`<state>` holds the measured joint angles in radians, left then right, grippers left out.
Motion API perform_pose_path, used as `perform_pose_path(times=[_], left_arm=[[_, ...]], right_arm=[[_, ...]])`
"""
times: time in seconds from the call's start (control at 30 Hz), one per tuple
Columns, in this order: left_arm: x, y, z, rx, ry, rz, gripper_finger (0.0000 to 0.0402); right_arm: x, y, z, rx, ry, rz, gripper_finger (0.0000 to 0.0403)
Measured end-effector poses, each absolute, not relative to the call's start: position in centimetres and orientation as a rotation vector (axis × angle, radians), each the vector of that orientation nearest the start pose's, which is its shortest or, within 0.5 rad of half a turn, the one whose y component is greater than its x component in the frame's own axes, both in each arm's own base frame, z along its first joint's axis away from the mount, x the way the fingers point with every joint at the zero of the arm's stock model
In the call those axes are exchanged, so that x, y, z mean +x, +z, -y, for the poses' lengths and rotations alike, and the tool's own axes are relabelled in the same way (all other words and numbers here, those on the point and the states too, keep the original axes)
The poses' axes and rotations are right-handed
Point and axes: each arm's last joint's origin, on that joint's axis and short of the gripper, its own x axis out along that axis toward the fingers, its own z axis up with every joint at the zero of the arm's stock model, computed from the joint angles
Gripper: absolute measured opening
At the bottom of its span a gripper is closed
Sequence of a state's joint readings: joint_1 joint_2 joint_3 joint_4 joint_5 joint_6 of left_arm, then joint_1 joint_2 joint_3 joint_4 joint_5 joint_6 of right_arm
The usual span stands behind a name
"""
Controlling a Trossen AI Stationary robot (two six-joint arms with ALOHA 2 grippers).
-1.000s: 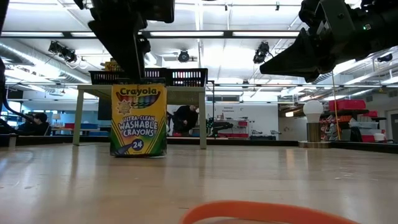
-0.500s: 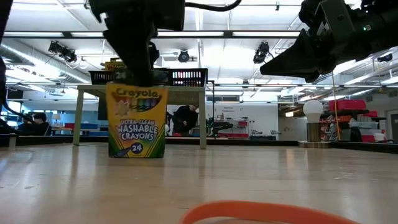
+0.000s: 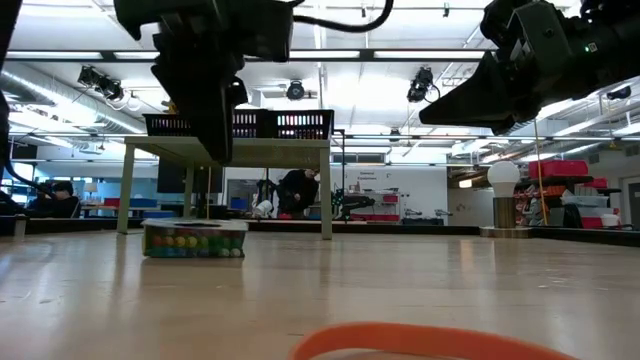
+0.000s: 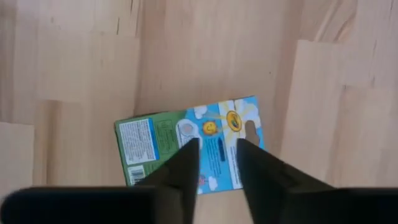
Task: Pick & Place Office Desk Supplies
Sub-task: Put the crayon box into left black bin on the shelf
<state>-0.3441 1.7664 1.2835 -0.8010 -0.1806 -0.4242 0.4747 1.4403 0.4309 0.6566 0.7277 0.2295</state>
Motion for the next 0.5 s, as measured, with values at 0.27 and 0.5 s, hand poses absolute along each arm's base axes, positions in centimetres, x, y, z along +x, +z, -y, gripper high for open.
perform_pose_path(times=[0.27, 0.5], left_arm=[[31.3, 19.6, 15.4, 0.076, 0.157, -1.203, 0.0123], [30.6, 17.2, 18.3, 0.148, 0.237, -1.165, 0.0224]], right_arm=[[23.2, 15.9, -9.7, 0.027, -0.282, -0.261, 0.0007], [23.2, 15.9, -9.7, 0.027, -0.282, -0.262, 0.0007]])
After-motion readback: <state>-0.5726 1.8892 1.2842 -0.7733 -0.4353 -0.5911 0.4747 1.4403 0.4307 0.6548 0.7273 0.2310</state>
